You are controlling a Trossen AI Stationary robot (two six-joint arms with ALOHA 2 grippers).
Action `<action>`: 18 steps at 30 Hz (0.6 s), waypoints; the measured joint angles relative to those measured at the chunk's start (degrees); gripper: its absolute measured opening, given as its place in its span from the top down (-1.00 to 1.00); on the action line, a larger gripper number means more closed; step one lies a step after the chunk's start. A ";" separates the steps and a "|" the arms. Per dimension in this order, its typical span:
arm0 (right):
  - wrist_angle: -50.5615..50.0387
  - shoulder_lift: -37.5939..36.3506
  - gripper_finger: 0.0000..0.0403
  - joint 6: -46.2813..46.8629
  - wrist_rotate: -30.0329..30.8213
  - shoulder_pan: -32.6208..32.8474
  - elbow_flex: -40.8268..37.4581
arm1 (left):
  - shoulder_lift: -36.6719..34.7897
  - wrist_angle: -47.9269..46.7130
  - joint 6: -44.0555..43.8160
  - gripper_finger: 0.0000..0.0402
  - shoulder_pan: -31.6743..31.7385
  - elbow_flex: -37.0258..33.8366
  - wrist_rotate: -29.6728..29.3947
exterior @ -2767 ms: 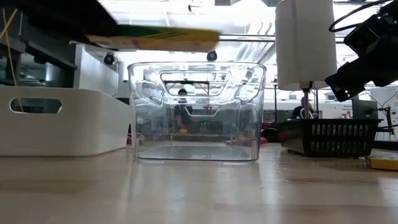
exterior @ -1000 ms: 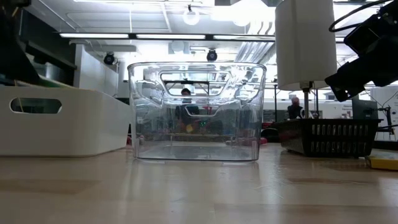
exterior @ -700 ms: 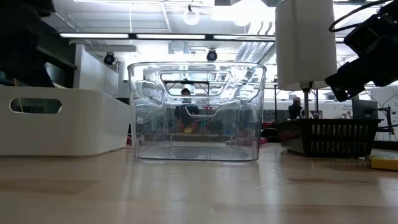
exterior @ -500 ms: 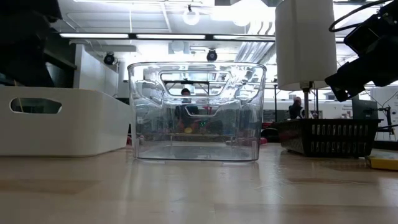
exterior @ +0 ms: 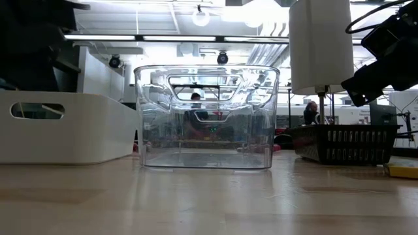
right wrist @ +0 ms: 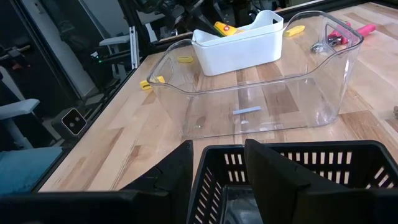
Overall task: Pick & Place School Supplies
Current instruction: Put the crayon box into the white bin
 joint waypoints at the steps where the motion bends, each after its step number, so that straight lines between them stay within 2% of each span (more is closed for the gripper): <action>1: 0.00 0.01 0.32 0.00 0.00 0.01 0.01 | 0.00 -0.04 0.02 0.11 0.21 0.00 0.46; 8: -0.01 0.00 0.32 0.00 0.00 0.01 0.00 | 0.00 0.85 1.07 -0.12 0.57 0.00 0.86; 13: -0.01 0.02 0.32 0.00 0.00 -0.02 -0.01 | 0.00 1.67 1.06 -0.14 0.54 0.00 0.46; 18: 0.01 0.02 0.32 0.00 0.00 0.00 0.01 | -0.55 1.66 1.05 -0.14 -0.62 0.00 -3.80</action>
